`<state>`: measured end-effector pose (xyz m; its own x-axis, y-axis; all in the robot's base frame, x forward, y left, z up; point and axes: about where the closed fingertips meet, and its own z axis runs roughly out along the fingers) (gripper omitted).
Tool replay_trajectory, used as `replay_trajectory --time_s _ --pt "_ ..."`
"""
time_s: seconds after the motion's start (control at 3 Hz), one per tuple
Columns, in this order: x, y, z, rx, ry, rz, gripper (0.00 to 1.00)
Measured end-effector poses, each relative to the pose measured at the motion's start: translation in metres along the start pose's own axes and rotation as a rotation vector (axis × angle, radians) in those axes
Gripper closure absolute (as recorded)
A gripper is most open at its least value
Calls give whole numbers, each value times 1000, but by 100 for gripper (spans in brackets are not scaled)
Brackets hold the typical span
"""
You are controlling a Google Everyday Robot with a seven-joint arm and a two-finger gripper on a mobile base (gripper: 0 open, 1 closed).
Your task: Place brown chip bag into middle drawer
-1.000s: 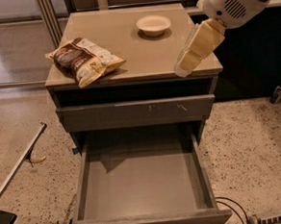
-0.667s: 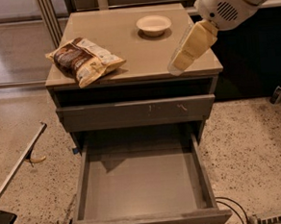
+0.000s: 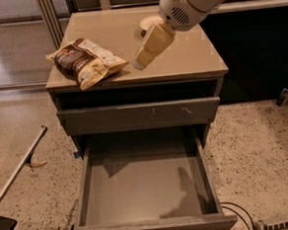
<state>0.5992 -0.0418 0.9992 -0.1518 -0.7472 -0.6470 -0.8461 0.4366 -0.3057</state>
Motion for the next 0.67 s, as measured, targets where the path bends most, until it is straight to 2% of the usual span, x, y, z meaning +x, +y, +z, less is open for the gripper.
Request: replay_trajectory --time_s 0.33,0.67 --pt "-32 14 38 -36 -57 -12 0" --pt "-52 30 133 -56 -97 43 0"
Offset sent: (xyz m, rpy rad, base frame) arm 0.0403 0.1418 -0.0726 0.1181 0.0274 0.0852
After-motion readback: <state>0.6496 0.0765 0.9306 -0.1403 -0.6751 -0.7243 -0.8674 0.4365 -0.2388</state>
